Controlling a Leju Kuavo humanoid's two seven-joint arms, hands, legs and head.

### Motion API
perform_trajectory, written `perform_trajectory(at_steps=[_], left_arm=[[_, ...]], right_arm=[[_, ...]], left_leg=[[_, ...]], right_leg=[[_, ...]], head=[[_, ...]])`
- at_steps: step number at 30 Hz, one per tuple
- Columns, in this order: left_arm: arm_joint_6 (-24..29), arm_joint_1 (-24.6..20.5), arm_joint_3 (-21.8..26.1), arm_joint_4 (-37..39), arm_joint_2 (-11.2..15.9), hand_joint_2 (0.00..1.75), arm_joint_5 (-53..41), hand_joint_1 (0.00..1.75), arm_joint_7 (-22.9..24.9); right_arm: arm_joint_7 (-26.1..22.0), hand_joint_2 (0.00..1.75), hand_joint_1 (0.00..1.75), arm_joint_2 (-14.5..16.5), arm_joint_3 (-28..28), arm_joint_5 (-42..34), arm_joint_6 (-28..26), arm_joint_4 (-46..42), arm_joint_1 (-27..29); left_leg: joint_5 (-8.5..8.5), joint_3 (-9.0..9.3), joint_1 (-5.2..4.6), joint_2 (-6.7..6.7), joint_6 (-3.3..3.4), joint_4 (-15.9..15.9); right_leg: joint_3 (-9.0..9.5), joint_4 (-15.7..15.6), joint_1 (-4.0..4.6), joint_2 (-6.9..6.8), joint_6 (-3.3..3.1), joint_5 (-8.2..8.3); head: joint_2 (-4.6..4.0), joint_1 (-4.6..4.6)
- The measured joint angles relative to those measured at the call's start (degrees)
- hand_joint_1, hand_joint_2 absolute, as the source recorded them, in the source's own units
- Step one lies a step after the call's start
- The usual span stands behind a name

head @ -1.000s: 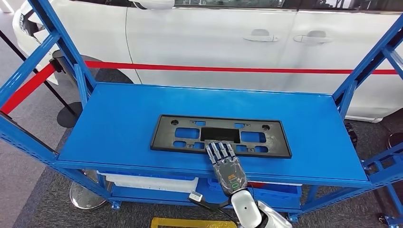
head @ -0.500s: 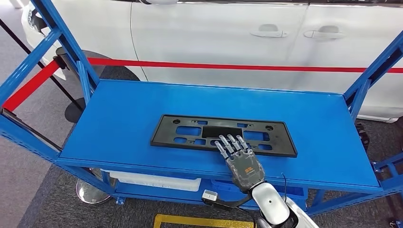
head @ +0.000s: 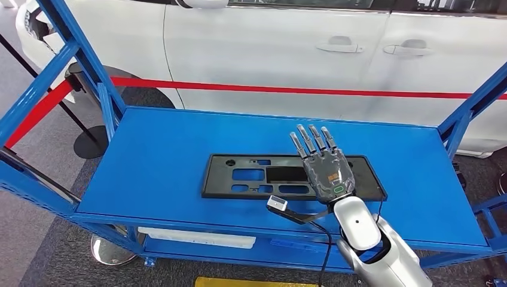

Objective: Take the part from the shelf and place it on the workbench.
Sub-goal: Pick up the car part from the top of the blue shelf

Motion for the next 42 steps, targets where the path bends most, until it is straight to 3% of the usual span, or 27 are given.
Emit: perform_trajectory(at_steps=[1, 3, 4, 5, 6, 7, 9, 10, 11, 16, 19, 20, 22, 23, 26, 33, 42], left_arm=[[-0.03, -0.02, 0.00, 0.00, 0.01, 0.00, 0.06, 0.00, -0.04], [-0.08, -0.09, -0.01, 0.01, -0.01, 0.00, 0.15, 0.00, -0.14], [-0.09, -0.12, -0.01, 0.02, -0.02, 0.00, 0.19, 0.00, -0.17], [-0.10, -0.11, -0.01, 0.03, -0.03, 0.00, 0.22, 0.00, -0.21], [-0.14, -0.10, -0.01, 0.05, -0.05, 0.00, 0.24, 0.00, -0.25], [-0.21, -0.09, 0.00, 0.06, -0.06, 0.00, 0.24, 0.00, -0.30], [-0.40, -0.12, 0.00, 0.13, -0.22, 0.00, 0.24, 0.00, -0.42], [-0.49, -0.19, -0.01, 0.18, -0.30, 0.00, 0.24, 0.00, -0.46], [-0.59, -0.24, -0.01, 0.23, -0.38, 0.00, 0.24, 0.00, -0.50], [-1.01, -0.27, -0.01, 0.28, -0.40, 0.00, 0.40, 0.00, -0.44], [0.16, -0.20, -0.01, 0.28, -0.40, 1.31, 0.83, 0.00, -0.82], [0.73, -0.13, -0.01, 0.28, -0.40, 1.31, 1.21, 0.00, -1.30], [1.30, -0.01, 0.16, 0.28, -0.37, 0.44, 3.05, 0.00, -2.93], [1.19, -0.02, 0.38, 0.27, -0.33, 0.00, 4.17, 0.00, -3.88], [0.62, -0.12, 0.99, 0.26, -0.21, 0.00, 5.94, 0.00, -6.16], [-4.66, -0.12, 1.04, 0.26, 0.19, 0.00, 6.95, 0.00, -9.01], [-5.22, -0.02, 0.84, 0.26, 0.23, 0.00, 5.90, 0.00, -8.13]], right_arm=[[0.02, 1.75, 0.00, 0.00, -0.02, 0.06, -0.07, 0.04, -0.11], [0.01, 1.75, 0.00, 0.03, 0.02, 0.15, -0.13, 0.26, -0.23], [-0.02, 1.75, 0.00, 0.05, 0.05, 0.17, -0.13, 0.44, -0.20], [-0.05, 1.75, 0.00, 0.07, 0.08, 0.19, -0.11, 0.63, -0.16], [-0.08, 1.75, 0.00, 0.07, 0.10, 0.20, -0.08, 0.84, -0.17], [-0.10, 1.75, 0.00, 0.08, 0.11, 0.21, -0.03, 1.03, -0.25], [-0.13, 1.75, 0.00, 0.10, 0.14, 0.22, 0.09, 1.38, -0.58], [-0.15, 1.75, 0.00, 0.12, 0.17, 0.22, 0.16, 1.53, -0.78], [-0.17, 1.75, 0.00, 0.18, 0.21, 0.22, 0.26, 1.65, -0.94], [-0.26, 1.75, 0.00, 0.79, 0.25, -1.96, 0.25, 2.08, -0.86], [-0.31, 0.44, 0.00, 1.44, -0.63, -5.62, -4.01, 1.64, 2.19], [-0.43, 0.00, 0.00, 1.72, -1.29, -6.73, -6.08, 1.15, 3.89], [-0.78, 0.00, 0.00, 2.34, -2.86, -8.21, -9.60, -0.26, 7.43], [-0.93, 0.44, 0.00, 2.63, -3.64, -8.53, -10.76, -0.98, 8.90], [-1.12, 1.75, 0.00, 3.40, -5.59, -8.37, -12.34, -2.49, 12.09], [-2.57, 1.75, 0.00, 5.51, -8.78, -7.17, -14.72, -3.51, 15.93], [-2.89, 1.75, 0.00, 7.10, -10.16, -5.77, -15.70, -3.51, 17.97]], left_leg=[[-0.09, 0.28, 0.03, 0.00, 0.43, -0.19], [-0.51, 0.70, -0.23, 0.00, 1.10, -0.28], [-0.79, 0.95, -0.41, -0.05, 1.34, -0.27], [-1.11, 1.31, -0.61, -0.16, 1.51, -0.27], [-1.49, 1.81, -0.81, -0.32, 1.59, -0.26], [-1.94, 2.48, -1.02, -0.49, 1.60, -0.27], [-2.90, 3.56, -1.33, -0.74, 1.46, -0.29], [-3.28, 3.83, -1.38, -0.83, 1.27, -0.28], [-3.51, 3.87, -1.35, -0.88, 1.05, -0.27], [-3.92, 4.41, -1.20, -0.78, 0.34, -0.76], [-4.23, 5.23, -1.23, -0.80, 0.13, -1.32], [-4.35, 5.48, -1.23, -0.81, 0.10, -1.45], [-4.52, 5.81, -1.23, -0.81, 0.04, -1.69], [-4.56, 5.93, -1.23, -0.80, 0.00, -1.80], [-4.63, 6.08, -1.23, -0.77, -0.09, -1.97], [-4.63, 6.22, -1.23, -0.76, -0.11, -2.00], [-4.64, 6.26, -1.23, -0.75, -0.11, -2.00]], right_leg=[[-1.13, 2.25, -0.01, 0.02, 0.09, -1.14], [-5.58, 9.93, 0.19, 0.05, 0.03, -4.17], [-8.04, 13.66, 0.33, 0.06, -0.05, -5.07], [-9.73, 15.68, 0.47, 0.07, -0.22, -4.86], [-10.38, 15.53, 0.64, 0.08, -0.52, -3.44], [-9.80, 12.98, 0.88, 0.13, -0.99, -0.87], [-7.19, 5.48, 1.52, 0.30, -2.31, 4.05], [-6.01, 2.49, 1.85, 0.36, -2.87, 5.19], [-5.39, 0.89, 2.07, 0.37, -3.19, 5.39], [-4.67, -0.27, 2.18, 0.54, -2.84, 4.52], [-4.10, -0.33, 2.17, 0.46, -3.02, 3.95], [-3.90, -0.33, 2.17, 0.42, -3.06, 3.79], [-3.62, -0.34, 2.17, 0.42, -3.19, 3.56], [-3.54, -0.34, 2.17, 0.45, -3.24, 3.51], [-3.35, -0.34, 2.17, 0.52, -3.33, 3.40], [-3.17, -0.33, 2.19, 0.54, -3.36, 3.37], [-3.12, -0.33, 2.11, 0.55, -3.36, 3.37]], head=[[0.00, 0.11], [0.00, 0.32], [0.00, 0.39], [0.00, 0.42], [0.00, 0.45], [0.00, 0.51], [0.00, 0.46], [0.00, 0.37], [0.00, 0.28], [0.00, 0.25], [0.00, 0.25], [0.00, 0.25], [0.00, 0.25], [0.00, 0.22], [0.00, 0.24], [0.00, 0.26], [0.00, 0.26]])
